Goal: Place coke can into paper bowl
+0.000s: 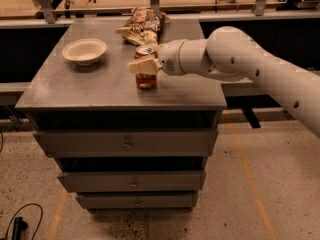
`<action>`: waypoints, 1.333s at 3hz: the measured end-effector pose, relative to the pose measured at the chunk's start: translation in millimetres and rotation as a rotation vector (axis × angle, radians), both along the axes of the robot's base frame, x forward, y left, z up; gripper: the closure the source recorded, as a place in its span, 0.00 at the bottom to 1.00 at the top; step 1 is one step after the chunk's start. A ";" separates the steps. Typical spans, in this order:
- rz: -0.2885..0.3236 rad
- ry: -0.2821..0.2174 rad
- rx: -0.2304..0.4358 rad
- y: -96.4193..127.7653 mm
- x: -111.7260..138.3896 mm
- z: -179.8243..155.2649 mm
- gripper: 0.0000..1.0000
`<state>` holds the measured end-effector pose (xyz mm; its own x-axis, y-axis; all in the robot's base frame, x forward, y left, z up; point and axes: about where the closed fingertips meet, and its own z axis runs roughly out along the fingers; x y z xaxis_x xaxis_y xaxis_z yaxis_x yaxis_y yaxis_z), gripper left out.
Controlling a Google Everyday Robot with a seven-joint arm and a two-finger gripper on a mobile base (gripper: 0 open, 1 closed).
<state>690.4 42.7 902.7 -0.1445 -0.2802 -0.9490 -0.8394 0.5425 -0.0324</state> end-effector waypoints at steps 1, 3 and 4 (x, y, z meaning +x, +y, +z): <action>0.028 -0.027 0.005 10.6 4.1 10.1 0.65; 0.185 -0.154 0.089 74.6 39.4 65.6 1.00; 0.223 -0.211 0.159 119.2 70.6 97.5 1.00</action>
Offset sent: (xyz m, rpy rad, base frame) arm 0.0335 0.0728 0.0920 0.0888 -0.2188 0.2305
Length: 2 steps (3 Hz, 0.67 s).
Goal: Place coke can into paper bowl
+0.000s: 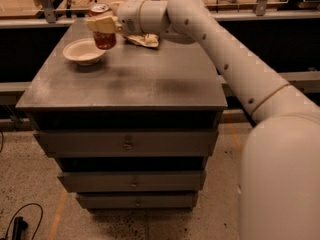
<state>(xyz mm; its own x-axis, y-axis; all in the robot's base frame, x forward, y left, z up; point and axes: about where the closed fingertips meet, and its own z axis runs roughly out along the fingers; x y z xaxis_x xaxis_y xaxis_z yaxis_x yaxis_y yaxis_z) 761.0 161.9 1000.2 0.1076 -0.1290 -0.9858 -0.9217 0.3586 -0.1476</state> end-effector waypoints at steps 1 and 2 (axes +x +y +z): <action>0.016 -0.060 0.009 40.3 21.2 26.5 1.00; 0.021 -0.082 0.027 49.7 21.8 42.2 1.00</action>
Offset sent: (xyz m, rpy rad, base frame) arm 0.0191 0.0357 0.0238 0.0090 -0.0538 0.0146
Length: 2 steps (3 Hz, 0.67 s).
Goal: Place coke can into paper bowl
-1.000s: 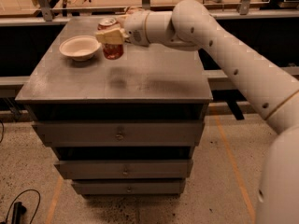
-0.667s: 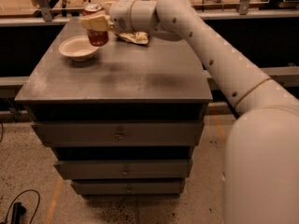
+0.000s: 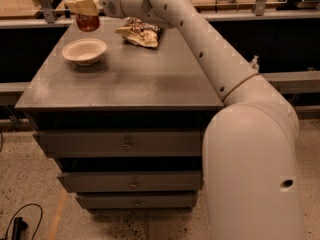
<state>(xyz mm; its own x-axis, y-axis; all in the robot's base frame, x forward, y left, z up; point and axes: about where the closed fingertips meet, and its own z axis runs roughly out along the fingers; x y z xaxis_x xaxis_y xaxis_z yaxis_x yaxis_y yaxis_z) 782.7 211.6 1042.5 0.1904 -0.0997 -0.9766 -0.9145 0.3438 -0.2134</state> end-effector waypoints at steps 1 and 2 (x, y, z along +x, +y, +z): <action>-0.049 0.019 -0.011 -2.2 0.6 -9.7 1.00; -0.132 0.048 -0.005 1.1 -7.9 -29.9 1.00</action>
Offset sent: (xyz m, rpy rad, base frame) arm -0.0063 0.0028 -0.0545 0.0756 0.0667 -0.3275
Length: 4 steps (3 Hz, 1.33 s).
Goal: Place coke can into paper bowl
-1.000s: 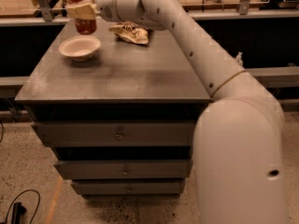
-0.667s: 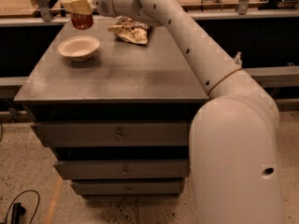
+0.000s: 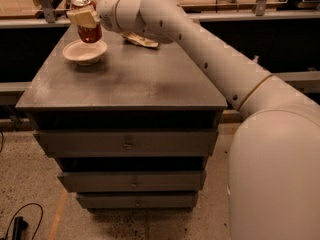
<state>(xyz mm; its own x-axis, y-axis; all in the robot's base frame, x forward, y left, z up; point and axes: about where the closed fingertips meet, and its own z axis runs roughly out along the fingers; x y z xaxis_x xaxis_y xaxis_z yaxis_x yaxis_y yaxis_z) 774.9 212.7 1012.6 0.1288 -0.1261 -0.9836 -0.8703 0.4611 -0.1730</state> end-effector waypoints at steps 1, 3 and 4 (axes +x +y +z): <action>-0.088 0.027 0.036 8.8 9.7 -18.0 1.00; -0.130 0.043 0.057 24.7 36.9 -33.6 1.00; -0.129 0.089 0.053 25.6 45.6 -53.3 0.81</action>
Offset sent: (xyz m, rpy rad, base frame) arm 0.0452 0.0304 -0.0210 0.0947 0.0101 -0.1706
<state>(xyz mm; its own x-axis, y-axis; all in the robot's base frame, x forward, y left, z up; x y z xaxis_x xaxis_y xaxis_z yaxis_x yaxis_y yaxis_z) 820.5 238.3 959.2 0.0267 -0.0838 -0.9961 -0.8142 0.5763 -0.0703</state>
